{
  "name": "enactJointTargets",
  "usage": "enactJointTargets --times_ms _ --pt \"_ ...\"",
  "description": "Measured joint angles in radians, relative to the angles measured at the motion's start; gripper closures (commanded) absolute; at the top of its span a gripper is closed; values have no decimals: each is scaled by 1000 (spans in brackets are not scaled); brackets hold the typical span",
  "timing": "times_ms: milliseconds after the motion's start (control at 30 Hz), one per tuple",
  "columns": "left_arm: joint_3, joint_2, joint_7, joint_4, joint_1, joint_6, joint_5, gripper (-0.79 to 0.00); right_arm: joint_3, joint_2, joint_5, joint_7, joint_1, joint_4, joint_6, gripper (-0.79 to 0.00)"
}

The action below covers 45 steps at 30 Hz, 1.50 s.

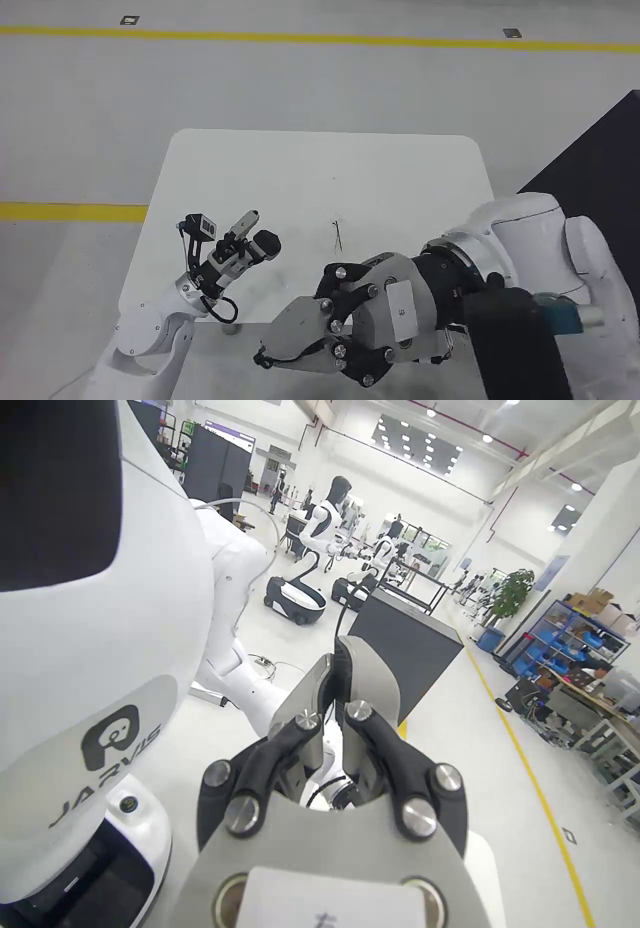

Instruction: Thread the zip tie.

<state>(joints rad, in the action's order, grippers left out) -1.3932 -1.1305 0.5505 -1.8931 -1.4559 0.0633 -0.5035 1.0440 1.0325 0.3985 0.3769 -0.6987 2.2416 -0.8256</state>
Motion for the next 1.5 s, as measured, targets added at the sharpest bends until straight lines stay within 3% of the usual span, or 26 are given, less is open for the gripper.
enactJointTargets --times_ms 333,667,800,1200,1500 --pt "0 0 0 0 0 0 0 -785 105 -2 110 -109 -102 64 14 0" --pt "0 0 0 0 0 0 0 -785 103 1 109 -93 -137 53 64 0" --pt "0 0 0 0 0 0 0 -785 108 2 71 -90 -147 38 101 0" --pt "0 0 0 0 0 0 0 -785 65 9 -10 -63 -151 17 79 0" --pt "0 0 0 0 0 0 0 -785 -44 17 -267 48 -106 -31 68 0"
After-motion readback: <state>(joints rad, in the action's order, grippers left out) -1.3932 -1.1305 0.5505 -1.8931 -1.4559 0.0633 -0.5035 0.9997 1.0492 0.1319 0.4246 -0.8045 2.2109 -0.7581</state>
